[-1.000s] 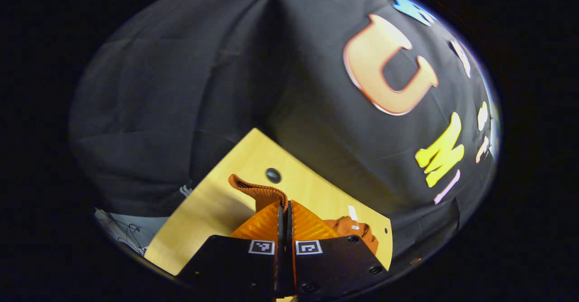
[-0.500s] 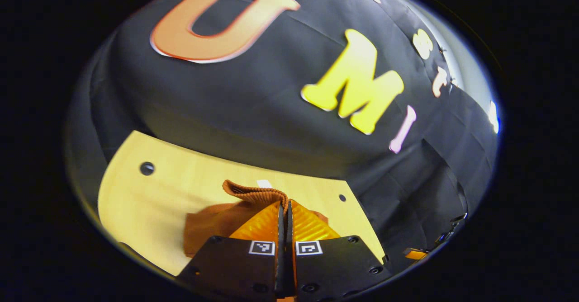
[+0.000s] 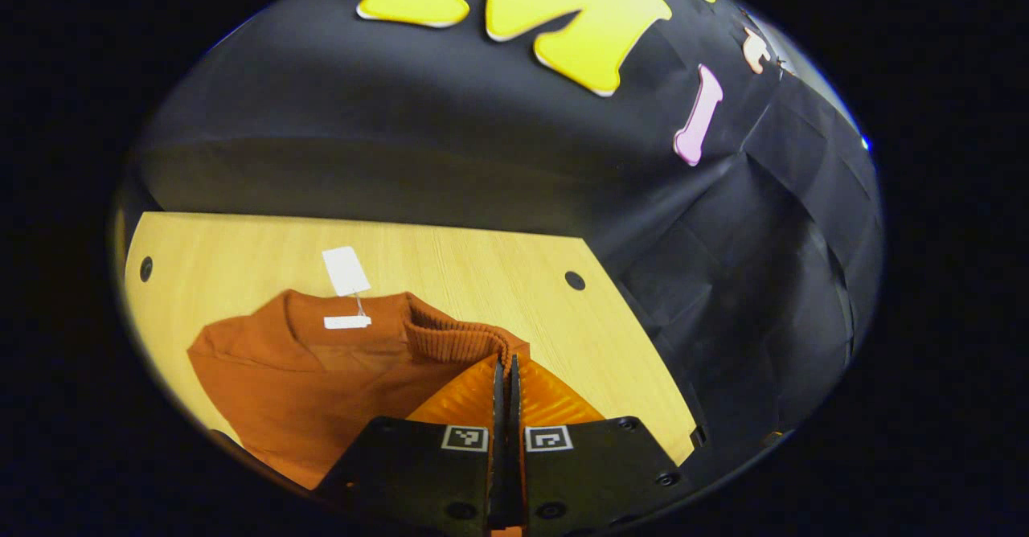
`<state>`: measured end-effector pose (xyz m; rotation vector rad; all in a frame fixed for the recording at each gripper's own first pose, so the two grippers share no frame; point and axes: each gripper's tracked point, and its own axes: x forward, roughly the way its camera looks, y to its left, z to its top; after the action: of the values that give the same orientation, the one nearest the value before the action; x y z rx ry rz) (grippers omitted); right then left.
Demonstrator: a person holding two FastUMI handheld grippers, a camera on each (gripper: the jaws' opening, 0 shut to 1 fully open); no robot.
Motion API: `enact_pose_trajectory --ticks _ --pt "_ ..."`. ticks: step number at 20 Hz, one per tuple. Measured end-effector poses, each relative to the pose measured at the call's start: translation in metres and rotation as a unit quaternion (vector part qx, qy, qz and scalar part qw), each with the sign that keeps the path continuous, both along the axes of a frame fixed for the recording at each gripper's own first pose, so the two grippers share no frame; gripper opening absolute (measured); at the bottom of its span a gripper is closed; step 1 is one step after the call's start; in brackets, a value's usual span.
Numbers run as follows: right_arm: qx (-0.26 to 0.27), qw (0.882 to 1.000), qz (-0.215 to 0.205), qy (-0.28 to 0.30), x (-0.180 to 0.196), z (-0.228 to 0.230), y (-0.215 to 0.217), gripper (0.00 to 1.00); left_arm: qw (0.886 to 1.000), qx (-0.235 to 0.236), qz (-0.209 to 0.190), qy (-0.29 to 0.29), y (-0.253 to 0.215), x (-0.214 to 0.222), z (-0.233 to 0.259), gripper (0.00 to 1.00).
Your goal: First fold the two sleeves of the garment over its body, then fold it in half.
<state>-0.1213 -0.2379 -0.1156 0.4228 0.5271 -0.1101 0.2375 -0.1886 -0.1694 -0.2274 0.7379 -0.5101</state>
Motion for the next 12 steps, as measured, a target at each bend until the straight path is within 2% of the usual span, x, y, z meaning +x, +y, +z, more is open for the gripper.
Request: enact_pose_trajectory --ticks 6,9,12 --pt "-0.037 0.999 -0.029 0.022 -0.032 -0.004 -0.028 0.71 0.997 0.048 0.01 0.051 -0.036 0.01 -0.082 0.03" --pt "-0.051 0.998 -0.033 0.024 -0.04 -0.003 -0.035 0.71 0.995 0.07 0.037 0.061 -0.035 0.006 -0.12 0.03" --pt "-0.059 0.998 -0.025 0.024 -0.039 -0.001 -0.034 0.71 0.993 0.094 0.046 0.053 -0.037 0.008 -0.12 0.04"
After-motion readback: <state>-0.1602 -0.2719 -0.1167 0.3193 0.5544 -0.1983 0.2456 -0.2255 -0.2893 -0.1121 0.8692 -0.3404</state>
